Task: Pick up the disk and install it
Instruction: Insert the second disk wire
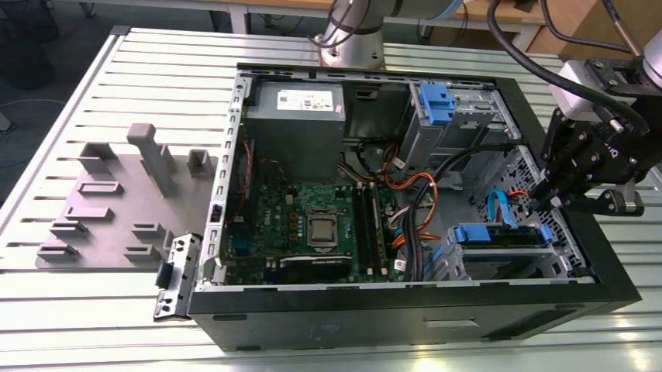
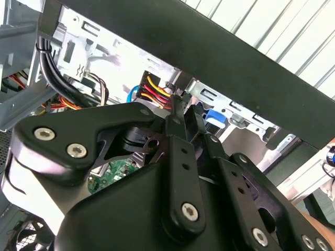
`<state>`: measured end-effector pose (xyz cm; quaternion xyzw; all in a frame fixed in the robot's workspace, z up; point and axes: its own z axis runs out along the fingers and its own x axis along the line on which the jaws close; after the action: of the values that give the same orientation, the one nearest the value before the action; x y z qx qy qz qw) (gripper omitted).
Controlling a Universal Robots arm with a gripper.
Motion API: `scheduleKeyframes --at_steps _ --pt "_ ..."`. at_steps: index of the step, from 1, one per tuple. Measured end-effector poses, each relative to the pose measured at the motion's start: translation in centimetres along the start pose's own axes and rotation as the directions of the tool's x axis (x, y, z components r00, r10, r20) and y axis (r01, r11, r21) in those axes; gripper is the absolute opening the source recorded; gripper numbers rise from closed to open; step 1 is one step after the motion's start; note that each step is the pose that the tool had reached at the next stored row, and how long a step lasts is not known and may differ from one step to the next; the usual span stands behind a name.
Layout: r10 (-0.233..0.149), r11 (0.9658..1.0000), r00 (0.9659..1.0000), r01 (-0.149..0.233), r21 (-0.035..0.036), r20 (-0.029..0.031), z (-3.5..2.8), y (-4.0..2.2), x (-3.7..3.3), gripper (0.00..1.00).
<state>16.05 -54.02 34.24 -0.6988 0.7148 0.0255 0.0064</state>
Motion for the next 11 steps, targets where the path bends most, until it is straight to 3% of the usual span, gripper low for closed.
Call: scheduleKeyframes --at_steps 11 --pt "0.000 1.0000 1.0000 0.000 0.0000 0.0000 0.10 -0.01 -0.01 0.24"
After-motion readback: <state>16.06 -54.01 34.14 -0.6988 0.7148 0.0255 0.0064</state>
